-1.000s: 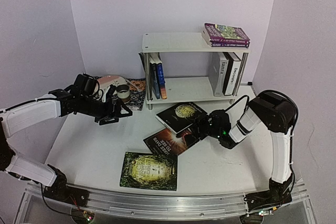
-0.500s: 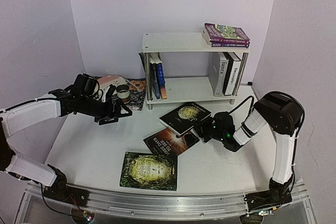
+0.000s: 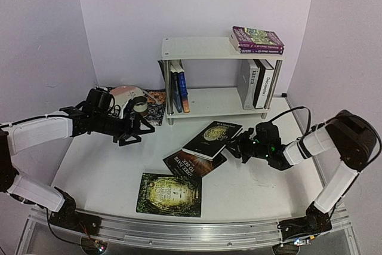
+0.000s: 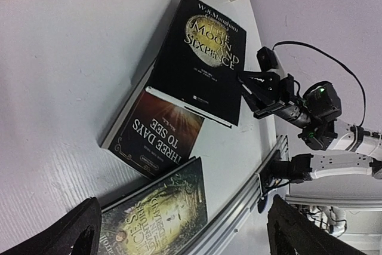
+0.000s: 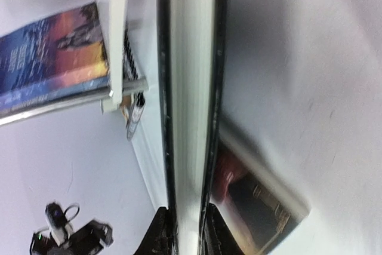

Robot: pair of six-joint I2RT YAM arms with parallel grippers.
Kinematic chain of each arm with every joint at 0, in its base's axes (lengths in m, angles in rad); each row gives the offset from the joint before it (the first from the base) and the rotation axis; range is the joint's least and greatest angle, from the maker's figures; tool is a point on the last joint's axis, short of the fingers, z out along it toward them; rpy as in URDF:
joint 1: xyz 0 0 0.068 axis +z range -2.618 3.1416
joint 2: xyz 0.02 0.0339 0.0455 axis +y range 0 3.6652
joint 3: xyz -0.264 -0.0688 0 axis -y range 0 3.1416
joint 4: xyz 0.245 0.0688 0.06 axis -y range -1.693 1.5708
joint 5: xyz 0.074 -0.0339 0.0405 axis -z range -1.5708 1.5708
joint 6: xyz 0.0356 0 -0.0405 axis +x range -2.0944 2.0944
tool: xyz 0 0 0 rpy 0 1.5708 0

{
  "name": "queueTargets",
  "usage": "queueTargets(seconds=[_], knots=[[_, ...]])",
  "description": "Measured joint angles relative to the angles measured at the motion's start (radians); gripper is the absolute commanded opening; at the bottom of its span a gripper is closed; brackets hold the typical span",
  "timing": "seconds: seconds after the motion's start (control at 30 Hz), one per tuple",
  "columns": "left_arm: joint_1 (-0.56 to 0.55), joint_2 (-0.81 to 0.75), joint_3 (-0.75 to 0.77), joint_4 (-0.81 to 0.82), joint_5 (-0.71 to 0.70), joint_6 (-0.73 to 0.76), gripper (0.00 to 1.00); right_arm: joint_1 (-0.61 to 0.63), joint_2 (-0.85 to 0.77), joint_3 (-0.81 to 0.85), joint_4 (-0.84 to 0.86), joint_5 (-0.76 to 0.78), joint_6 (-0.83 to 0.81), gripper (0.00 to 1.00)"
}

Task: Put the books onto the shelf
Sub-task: Pick up the book from the book pile, then adjust the book pile.

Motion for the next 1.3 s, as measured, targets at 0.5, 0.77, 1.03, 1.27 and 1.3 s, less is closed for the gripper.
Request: queueTargets(seconds=[0.5,0.77,1.03,1.27,1.3], knots=[[-0.09,0.115,-0.061,0.361,0.149,-0.186,0.99,0.026,-0.584,0.187,-0.865,-0.129,-0.453,0.0],[-0.265,0.285,-0.077,0.513,0.11,-0.282,0.84,0.026,-0.511,0.191,-1.008,-0.155,-0.5,0.0],[-0.301,0.392,-0.063,0.545,0.032,-0.268,0.54,0.029,-0.414,0.255,-1.116,-0.194,-0.549,0.11],[-0.34,0.543,0.027,0.525,0.003,-0.25,0.44,0.034,-0.399,0.274,-1.118,-0.218,-0.569,0.28],[-0.345,0.556,0.035,0.523,-0.001,-0.249,0.43,0.036,-0.399,0.278,-1.119,-0.226,-0.571,0.31]])
